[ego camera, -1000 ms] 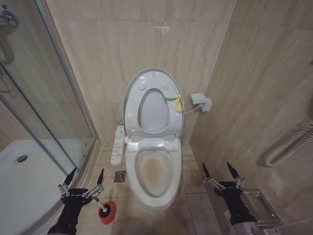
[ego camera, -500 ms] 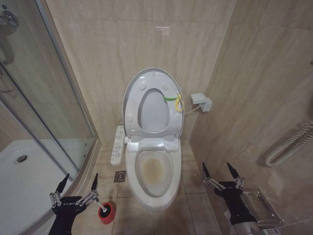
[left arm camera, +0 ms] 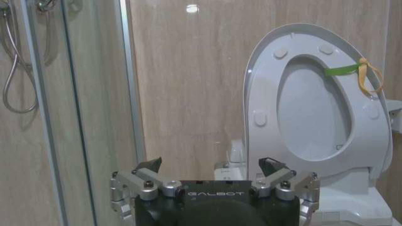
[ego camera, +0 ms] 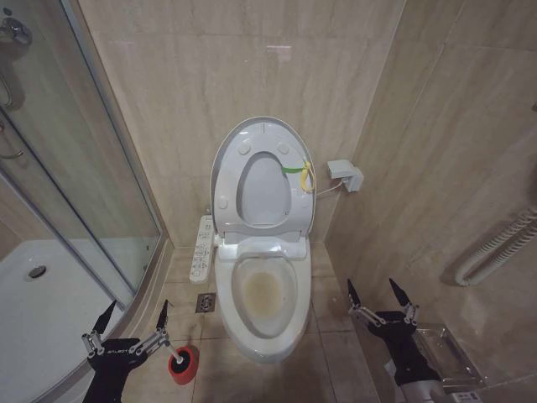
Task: Open the toilet lid, clean the toilet bowl with a toilet brush, close the toilet lid, and flush.
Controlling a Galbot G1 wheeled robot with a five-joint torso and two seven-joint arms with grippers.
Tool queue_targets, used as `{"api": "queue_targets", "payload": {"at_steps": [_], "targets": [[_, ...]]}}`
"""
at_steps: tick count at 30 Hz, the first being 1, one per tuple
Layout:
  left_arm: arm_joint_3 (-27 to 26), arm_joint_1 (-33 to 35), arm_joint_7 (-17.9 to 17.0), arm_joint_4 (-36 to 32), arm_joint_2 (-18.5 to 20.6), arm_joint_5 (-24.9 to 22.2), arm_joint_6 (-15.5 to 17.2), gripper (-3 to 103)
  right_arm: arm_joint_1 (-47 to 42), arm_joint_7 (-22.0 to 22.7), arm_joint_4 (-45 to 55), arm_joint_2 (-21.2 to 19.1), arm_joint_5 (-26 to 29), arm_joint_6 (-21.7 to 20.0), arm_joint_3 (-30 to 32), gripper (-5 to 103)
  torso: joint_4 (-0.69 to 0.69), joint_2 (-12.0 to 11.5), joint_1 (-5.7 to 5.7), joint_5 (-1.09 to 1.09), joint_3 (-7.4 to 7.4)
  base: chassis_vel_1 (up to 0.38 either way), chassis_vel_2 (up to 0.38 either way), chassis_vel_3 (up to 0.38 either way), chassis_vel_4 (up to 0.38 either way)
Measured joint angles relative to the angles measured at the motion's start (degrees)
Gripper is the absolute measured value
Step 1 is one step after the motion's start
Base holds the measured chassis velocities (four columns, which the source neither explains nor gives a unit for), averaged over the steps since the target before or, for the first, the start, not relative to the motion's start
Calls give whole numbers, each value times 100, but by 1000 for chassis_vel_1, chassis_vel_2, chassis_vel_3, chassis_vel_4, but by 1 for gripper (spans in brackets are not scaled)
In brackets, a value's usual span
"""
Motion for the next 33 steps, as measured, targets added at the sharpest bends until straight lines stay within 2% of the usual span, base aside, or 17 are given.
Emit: {"api": "queue_targets", "payload": {"at_steps": [33], "targets": [[3,-7,4,5,6,-8,9,100,0,0,0,0,0,0,0,100,0,0,0,0,0,0,0,0,0]]}}
